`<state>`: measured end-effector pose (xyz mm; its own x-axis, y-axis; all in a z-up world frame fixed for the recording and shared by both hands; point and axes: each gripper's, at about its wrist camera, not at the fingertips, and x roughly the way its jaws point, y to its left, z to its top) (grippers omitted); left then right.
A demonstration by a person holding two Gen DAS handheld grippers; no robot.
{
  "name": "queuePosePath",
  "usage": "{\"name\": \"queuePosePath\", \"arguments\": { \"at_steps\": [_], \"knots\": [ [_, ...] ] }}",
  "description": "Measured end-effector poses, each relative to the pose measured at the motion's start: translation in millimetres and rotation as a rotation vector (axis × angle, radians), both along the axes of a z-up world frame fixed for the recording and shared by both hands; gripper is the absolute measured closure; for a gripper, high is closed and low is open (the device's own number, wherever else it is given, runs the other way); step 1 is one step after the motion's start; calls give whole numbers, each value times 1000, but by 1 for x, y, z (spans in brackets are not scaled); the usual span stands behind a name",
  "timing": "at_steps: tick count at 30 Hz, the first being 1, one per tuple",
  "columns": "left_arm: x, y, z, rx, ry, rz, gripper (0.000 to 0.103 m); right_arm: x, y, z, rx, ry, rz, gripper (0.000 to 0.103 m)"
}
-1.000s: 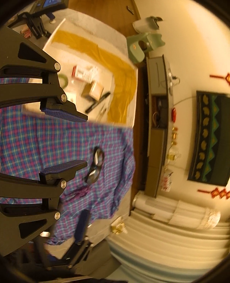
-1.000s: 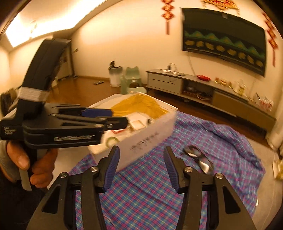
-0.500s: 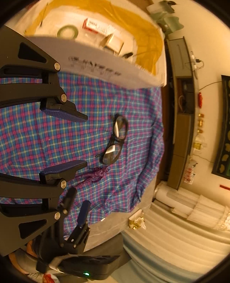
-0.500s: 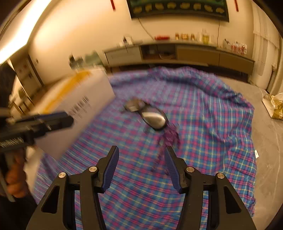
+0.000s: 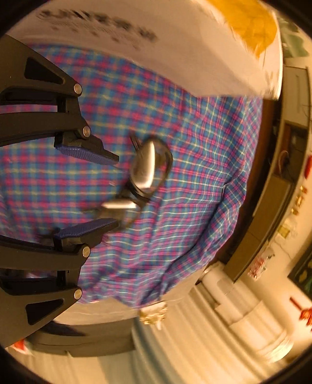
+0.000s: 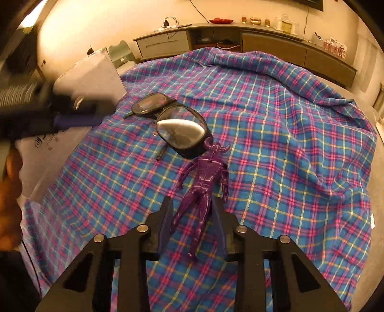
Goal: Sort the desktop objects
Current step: 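Grasp the black glasses with left tool while right tool grasps purple figurine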
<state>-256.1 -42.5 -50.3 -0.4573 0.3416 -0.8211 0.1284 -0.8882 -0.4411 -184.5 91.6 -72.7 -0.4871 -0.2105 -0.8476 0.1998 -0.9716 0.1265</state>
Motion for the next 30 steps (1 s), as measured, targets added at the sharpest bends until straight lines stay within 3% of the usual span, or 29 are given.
{"name": "queuePosePath", "arguments": {
  "at_steps": [3, 6, 7, 12, 20, 25, 28, 30],
  "knots": [
    [-28, 10, -16, 21, -89, 35, 53, 5, 1, 5, 3, 24, 10, 75],
    [-45, 18, -30, -28, -159, 52, 53, 10, 3, 9, -20, 30, 25, 75],
    [-50, 19, -38, -23, -184, 63, 47, 11, 4, 11, -26, 31, 28, 76],
    [-67, 30, -36, -90, -174, 81, 44, 15, 6, 11, -63, 15, 43, 76],
    [-91, 52, -36, -259, -187, 47, 44, 19, 10, 8, -132, -13, 37, 76],
    [-98, 85, -39, -478, -150, -48, 35, 18, 20, 3, -159, -30, 6, 76],
    [-94, 86, -39, -464, -120, -83, 42, 17, 24, 3, -176, -31, -7, 76],
    [-90, 80, -37, -437, -109, -87, 60, 18, 27, 5, -188, -24, -13, 76]
  ]
}}
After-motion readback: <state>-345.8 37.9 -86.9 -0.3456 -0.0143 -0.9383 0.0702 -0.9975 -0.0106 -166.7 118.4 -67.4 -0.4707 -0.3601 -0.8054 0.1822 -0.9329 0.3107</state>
